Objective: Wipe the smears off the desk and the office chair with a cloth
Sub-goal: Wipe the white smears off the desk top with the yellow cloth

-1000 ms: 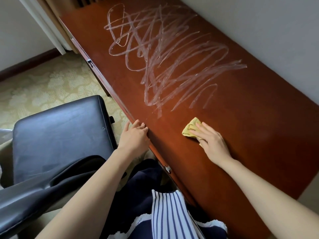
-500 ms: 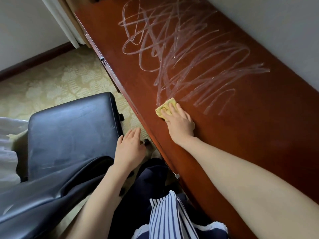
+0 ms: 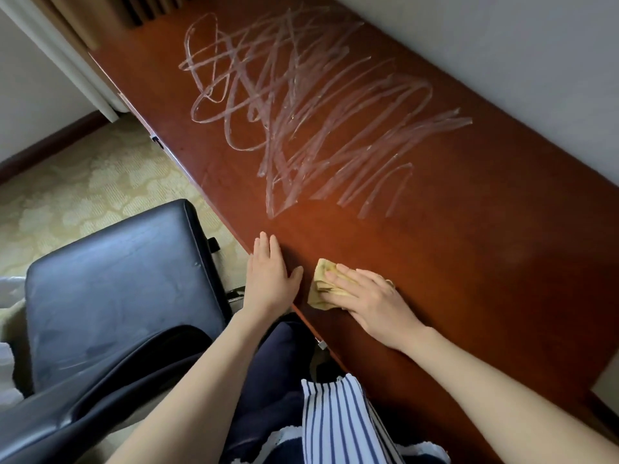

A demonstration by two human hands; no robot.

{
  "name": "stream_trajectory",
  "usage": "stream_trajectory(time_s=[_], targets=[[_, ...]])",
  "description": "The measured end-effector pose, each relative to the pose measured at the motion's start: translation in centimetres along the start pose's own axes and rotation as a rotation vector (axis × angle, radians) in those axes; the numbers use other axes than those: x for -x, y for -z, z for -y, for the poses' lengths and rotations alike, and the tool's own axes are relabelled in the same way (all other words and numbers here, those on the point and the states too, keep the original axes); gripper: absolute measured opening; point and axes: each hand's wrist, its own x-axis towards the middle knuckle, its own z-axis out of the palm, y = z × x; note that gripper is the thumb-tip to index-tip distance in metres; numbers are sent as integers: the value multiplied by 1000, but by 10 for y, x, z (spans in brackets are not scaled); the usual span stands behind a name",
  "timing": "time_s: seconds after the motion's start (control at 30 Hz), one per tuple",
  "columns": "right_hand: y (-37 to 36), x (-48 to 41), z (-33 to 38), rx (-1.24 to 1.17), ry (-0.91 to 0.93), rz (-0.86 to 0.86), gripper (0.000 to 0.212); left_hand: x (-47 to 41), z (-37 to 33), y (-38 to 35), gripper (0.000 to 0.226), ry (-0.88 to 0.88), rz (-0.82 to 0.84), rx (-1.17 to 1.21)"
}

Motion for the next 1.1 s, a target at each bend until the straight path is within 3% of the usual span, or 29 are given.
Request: stream_trajectory(time_s=[0.17,0.33,0.67,0.87,1.1], targets=[[20,46,-37,26,-231,-61,63,-7,-19,-25,96,-66,73,-49],[43,54,-77,18,-447,-79,58,-13,-21,-42,121,-42,196,-180],[42,-63,-110,-19,-875,-34,45,-21,-26,-35,132,-4,398,-249],[16,-101,-68,50,-658,-36,46,-23,-25,-28,137,-3,450,-268],[-7,-52,-17,27,-372,-106,44,-22,-25,-29,148,1,419,-276]])
